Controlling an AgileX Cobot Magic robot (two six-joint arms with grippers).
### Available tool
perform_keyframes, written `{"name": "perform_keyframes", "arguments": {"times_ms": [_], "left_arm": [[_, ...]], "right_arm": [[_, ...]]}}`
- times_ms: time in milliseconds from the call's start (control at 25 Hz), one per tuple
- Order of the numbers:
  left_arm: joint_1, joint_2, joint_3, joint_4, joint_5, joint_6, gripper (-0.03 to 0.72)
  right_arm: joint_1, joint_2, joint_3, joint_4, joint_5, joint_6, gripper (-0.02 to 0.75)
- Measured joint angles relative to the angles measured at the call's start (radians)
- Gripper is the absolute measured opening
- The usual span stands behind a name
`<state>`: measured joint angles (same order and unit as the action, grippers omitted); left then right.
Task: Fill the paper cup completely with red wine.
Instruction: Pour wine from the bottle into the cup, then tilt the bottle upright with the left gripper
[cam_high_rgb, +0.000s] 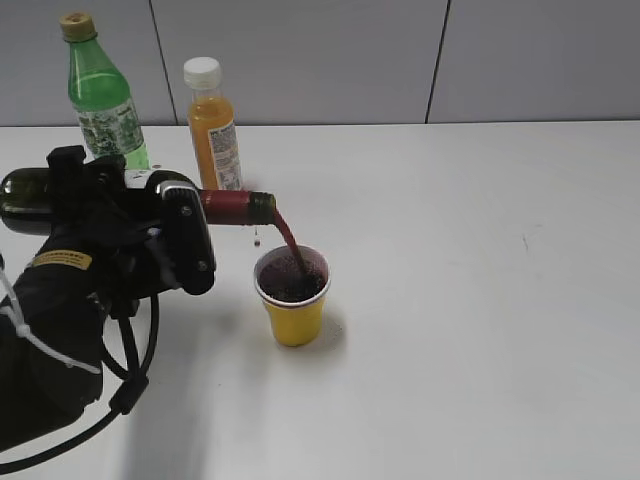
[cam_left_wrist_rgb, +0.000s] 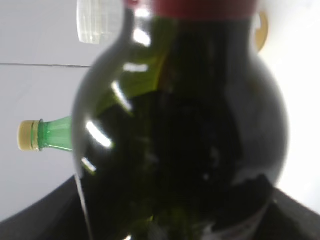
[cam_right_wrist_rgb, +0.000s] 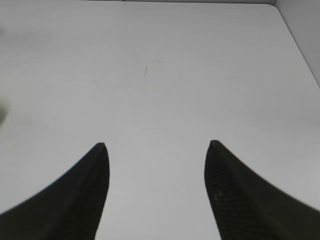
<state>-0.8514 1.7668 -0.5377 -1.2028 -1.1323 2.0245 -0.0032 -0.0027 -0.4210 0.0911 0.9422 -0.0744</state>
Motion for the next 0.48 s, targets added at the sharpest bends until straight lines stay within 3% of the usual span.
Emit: {"name": "perform_keyframes", "arguments": {"times_ms": [200, 480], "left_arm": [[0.0, 0.0, 0.0, 0.063, 0.029, -0.148, 0.551], [0.0, 0.0, 0.0, 0.156, 0.137, -0.445, 0.551]], "right_arm": [[0.0, 0.0, 0.0, 0.0, 0.0, 0.0, 0.46], [0.0, 0.0, 0.0, 0.0, 0.0, 0.0, 0.46]]}}
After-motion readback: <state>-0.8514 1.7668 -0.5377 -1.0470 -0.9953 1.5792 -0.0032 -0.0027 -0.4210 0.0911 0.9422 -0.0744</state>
